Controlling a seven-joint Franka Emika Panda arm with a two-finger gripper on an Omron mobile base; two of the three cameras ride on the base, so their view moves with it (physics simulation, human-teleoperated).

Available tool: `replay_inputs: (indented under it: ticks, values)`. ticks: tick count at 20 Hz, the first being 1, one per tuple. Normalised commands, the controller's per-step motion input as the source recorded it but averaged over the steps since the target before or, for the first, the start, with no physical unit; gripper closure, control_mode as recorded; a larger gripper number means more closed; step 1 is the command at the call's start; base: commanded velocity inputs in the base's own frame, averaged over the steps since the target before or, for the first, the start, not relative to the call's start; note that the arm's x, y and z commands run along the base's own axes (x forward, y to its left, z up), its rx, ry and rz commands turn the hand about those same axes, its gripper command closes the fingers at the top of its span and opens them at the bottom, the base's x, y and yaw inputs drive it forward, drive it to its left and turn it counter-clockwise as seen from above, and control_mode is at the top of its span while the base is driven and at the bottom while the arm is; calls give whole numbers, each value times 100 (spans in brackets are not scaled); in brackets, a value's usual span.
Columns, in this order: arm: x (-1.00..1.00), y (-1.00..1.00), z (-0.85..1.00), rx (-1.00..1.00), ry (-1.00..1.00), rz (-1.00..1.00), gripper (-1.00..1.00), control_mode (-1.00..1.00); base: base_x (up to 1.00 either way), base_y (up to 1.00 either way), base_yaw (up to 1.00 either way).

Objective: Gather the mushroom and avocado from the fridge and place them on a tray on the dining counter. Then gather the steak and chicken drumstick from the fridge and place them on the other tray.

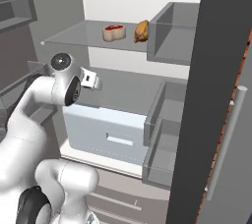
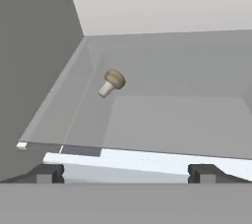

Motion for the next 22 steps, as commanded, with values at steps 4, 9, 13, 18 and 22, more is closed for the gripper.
replay_inputs:
  ticks: [4,9,13,18,22]
  values:
    - [53,3,-11,10,1,1,-100,-100,0,0,0]
    - [43,11,-5,4,4,0,-100,-100,0,0,0]
    - [38,11,-12,0,6,0,-100,-100,0,0,0]
    - [39,3,-20,0,5,0,-100,-100,0,0,0]
    - [42,0,-22,0,2,0,-100,-100,0,0,0]
